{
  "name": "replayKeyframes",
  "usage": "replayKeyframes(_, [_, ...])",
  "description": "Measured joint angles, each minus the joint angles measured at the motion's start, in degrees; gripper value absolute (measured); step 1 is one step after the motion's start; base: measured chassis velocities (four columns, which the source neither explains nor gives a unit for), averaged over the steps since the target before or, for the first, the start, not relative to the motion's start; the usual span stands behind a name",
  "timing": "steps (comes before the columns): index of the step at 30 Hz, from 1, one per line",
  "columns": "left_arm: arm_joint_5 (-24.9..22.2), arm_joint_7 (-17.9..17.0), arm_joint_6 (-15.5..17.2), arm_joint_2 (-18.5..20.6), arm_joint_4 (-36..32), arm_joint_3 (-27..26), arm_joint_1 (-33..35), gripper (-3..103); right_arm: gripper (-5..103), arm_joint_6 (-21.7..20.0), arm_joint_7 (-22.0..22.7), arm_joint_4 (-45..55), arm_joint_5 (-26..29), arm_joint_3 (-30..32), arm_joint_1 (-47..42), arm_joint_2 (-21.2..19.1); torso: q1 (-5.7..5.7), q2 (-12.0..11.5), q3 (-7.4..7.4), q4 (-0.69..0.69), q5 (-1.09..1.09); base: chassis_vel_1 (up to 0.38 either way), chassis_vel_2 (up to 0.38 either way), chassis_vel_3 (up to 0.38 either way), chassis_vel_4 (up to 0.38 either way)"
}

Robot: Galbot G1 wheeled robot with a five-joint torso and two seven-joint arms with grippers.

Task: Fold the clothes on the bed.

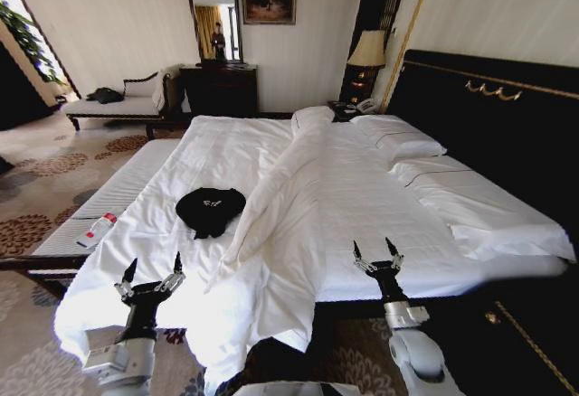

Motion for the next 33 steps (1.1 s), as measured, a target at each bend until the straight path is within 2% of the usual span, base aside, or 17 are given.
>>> replayKeyframes(12, [-1.56, -0.19, 0.11, 0.46, 0.02, -2.44, -0.29, 100, 100, 0.09, 0.37, 0.09, -0.44, -1.28, 0.10, 0.68, 0.00, 0.00, 0.00, 0.00, 0.02, 0.018, 0.104, -0.024, -0.108])
replayKeyframes(17, [-2.72, -0.43, 0.27, 0.94, 0.55, -3.56, -0.83, 100, 100, 1.12, 0.17, 0.28, -0.18, -1.79, -0.19, 0.81, 0.03, 0.00, 0.01, 0.00, -0.05, 0.055, 0.161, -0.045, -0.136])
replayKeyframes(24, [-5.86, -0.86, 1.36, 2.13, 1.31, -6.36, -2.33, 100, 100, 1.80, 0.06, 2.59, 1.72, -3.57, -0.34, -0.16, -0.01, 0.00, 0.00, 0.00, 0.03, 0.009, 0.019, -0.011, -0.019])
replayKeyframes(26, [-6.50, -1.05, 1.68, 2.57, 1.60, -7.38, -2.67, 100, 100, 0.69, 0.47, 4.01, 1.72, -4.07, -0.54, -0.53, -0.01, 0.00, 0.00, -0.02, 0.03, -0.030, -0.053, -0.003, 0.051])
replayKeyframes(27, [-6.86, -1.22, 1.87, 2.87, 1.86, -8.15, -2.85, 100, 100, -1.14, 1.53, 5.73, 1.76, -4.68, -0.79, -0.90, -0.01, 0.00, 0.00, -0.01, 0.03, -0.016, -0.053, -0.003, 0.025])
replayKeyframes(30, [-7.25, -1.61, 2.10, 3.60, 2.82, -10.24, -2.99, 100, 100, -9.85, 9.19, 13.29, 5.18, -8.27, -1.44, -2.80, 0.00, 0.00, 0.00, 0.00, -0.01, 0.000, 0.000, 0.000, 0.000])
replayKeyframes(31, [-7.25, -1.61, 2.10, 3.60, 2.82, -10.24, -2.99, 100, 100, -9.85, 9.19, 13.29, 5.18, -8.27, -1.44, -2.80, 0.00, 0.00, 0.00, 0.00, -0.01, 0.000, 0.000, 0.000, 0.000])
replayKeyframes(33, [-7.26, -1.64, 2.10, 3.82, 3.20, -11.04, -2.99, 100, 100, -16.71, 14.93, 18.26, 9.76, -10.94, -1.59, -4.92, 0.00, 0.00, 0.00, 0.01, -0.04, 0.000, 0.000, 0.000, 0.000])
